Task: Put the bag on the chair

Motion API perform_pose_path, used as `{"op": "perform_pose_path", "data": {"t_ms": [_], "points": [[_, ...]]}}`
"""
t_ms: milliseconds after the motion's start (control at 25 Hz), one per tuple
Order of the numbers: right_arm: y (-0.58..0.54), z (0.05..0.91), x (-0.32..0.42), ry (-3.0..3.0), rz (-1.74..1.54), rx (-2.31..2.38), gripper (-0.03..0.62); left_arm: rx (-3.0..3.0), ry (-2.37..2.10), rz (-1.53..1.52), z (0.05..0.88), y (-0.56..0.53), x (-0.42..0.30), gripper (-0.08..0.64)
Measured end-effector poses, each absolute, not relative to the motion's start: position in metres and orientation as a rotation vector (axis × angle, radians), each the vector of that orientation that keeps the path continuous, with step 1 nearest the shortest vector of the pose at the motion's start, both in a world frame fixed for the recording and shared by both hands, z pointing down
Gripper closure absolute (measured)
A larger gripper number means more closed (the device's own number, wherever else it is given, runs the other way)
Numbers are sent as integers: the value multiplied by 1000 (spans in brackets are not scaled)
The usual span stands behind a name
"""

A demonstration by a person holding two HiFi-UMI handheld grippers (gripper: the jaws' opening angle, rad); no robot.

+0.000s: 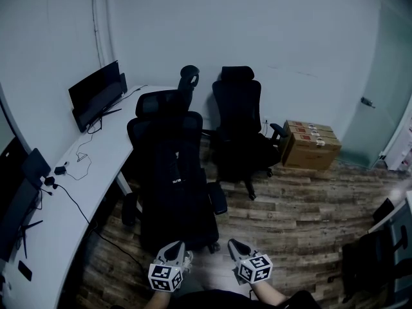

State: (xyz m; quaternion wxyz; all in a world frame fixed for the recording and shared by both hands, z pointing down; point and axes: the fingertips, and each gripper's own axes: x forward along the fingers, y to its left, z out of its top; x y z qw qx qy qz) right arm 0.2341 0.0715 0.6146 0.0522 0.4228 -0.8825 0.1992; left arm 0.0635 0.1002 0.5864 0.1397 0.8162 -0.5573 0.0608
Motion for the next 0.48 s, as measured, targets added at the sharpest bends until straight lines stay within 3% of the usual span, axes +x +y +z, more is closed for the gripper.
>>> {"op": "perform_pose_path", "data": {"t_ms": [480], "points": [[72,616,232,-2679,601,1281,541,2355,-1607,177,587,105,57,540]]}}
